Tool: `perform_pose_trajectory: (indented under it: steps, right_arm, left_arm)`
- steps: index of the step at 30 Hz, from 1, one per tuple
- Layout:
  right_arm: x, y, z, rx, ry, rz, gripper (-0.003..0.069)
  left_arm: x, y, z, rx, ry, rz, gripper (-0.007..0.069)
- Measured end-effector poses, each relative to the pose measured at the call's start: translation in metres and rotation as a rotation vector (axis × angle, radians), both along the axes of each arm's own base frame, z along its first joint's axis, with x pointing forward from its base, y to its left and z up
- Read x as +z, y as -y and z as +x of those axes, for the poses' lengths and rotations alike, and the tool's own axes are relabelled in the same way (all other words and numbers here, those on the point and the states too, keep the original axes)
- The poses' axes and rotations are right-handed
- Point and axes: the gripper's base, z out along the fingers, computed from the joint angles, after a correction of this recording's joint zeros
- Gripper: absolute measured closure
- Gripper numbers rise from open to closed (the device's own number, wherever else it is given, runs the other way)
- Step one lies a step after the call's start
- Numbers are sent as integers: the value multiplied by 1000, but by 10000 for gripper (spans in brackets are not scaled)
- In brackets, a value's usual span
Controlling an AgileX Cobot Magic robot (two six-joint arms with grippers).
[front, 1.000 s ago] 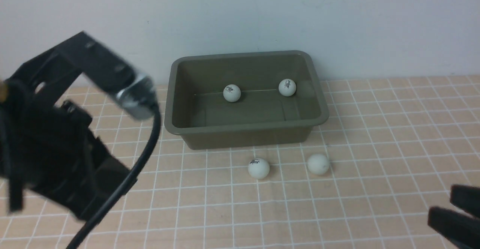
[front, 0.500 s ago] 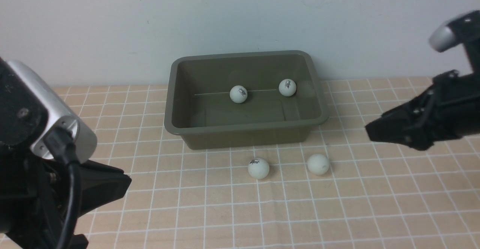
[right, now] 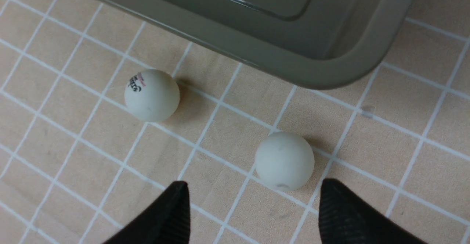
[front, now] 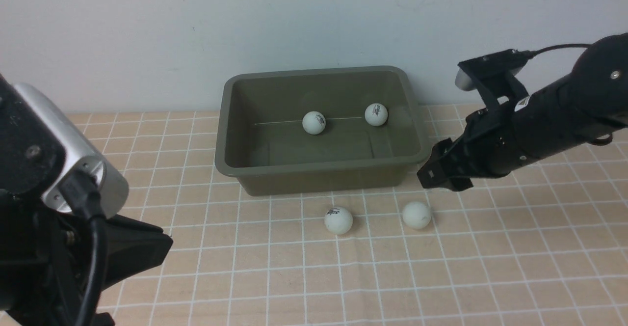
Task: Put the table tennis balls into the box on the light coffee tablecloth.
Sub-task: 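Reach for and grasp a ping pong ball on the table beside the basket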
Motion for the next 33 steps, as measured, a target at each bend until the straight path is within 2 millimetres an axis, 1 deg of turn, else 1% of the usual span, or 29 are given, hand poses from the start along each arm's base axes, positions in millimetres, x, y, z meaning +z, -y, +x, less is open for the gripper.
perform_pose_trajectory:
  steps: [1, 2, 5, 9, 19, 22, 24, 28, 33]
  right_arm:
    - [-5, 0, 2, -5, -9, -4, 199]
    - [-6, -1, 3, -5, -9, -5, 195]
    - [-24, -2, 10, -10, -40, -21, 165]
    - [-46, -4, 18, -19, -63, -39, 160]
    - [-81, -6, 31, 2, -82, -78, 159]
    - [-86, -6, 32, 7, -86, -77, 159]
    - [-89, -9, 37, 8, -88, -69, 159]
    - [-88, -13, 47, 15, -84, -59, 159]
    - [-93, -16, 51, 33, -122, -55, 174]
  left_arm:
    - [0, 0, 0, -1, -2, 1, 621]
    - [0, 0, 0, -2, -3, 1, 621]
    - [-1, 0, -1, -6, -11, 5, 621]
    - [-2, 0, -1, -6, -14, 6, 621]
    - [-2, 0, -1, -6, -15, 7, 621]
    - [-2, 0, -1, -6, -15, 7, 621]
    - [-2, 0, -1, -6, -15, 7, 621]
    - [-2, 0, -1, -6, -15, 7, 621]
    - [-2, 0, -1, -7, -15, 7, 621]
